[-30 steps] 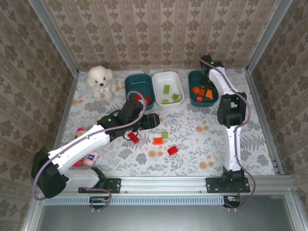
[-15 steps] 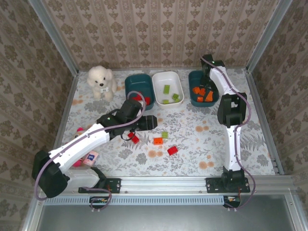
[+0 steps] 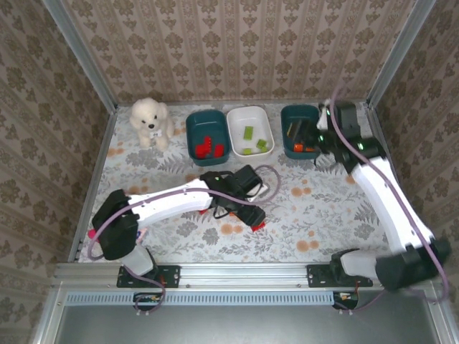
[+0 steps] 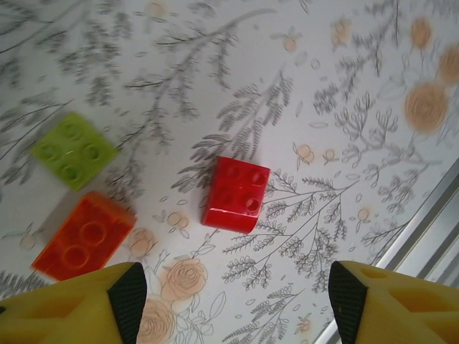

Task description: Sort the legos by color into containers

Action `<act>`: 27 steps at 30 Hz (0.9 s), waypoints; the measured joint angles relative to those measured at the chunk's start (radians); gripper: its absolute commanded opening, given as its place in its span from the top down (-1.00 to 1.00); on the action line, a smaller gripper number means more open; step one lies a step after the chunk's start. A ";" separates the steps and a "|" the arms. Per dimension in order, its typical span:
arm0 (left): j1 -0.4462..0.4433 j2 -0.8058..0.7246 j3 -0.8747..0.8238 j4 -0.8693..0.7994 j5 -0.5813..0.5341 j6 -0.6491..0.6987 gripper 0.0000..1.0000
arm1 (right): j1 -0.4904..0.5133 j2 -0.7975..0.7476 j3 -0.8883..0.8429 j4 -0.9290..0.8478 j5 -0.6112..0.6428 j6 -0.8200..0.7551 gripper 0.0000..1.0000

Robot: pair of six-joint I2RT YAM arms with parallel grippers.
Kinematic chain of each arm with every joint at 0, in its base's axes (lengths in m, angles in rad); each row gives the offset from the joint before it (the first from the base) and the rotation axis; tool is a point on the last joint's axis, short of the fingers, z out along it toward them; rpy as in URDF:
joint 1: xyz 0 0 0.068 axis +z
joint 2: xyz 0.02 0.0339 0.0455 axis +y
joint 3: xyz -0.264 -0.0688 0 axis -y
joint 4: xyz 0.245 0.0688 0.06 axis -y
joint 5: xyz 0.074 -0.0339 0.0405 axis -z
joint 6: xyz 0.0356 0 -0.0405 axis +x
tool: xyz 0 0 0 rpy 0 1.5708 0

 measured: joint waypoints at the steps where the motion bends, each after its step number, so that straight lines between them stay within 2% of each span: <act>1: -0.017 0.030 0.018 -0.008 -0.010 0.024 -0.45 | 0.001 -0.067 -0.064 -0.007 -0.032 0.023 -0.33; 5: -0.071 0.137 0.072 -0.032 -0.035 0.096 -0.48 | 0.000 -0.299 -0.222 -0.119 -0.106 0.101 -0.43; 10: -0.107 0.238 0.122 -0.069 -0.058 0.135 -0.50 | -0.006 -0.461 -0.193 -0.257 -0.118 0.126 -0.45; 15: -0.114 0.313 0.190 -0.116 -0.115 0.140 -0.53 | -0.006 -0.480 -0.168 -0.308 -0.118 0.130 -0.44; 20: -0.116 0.325 0.222 -0.130 -0.160 0.140 -0.53 | -0.006 -0.480 -0.168 -0.332 -0.118 0.137 -0.43; 27: -0.116 0.344 0.224 -0.152 -0.187 0.138 -0.43 | -0.006 -0.480 -0.168 -0.343 -0.125 0.141 -0.43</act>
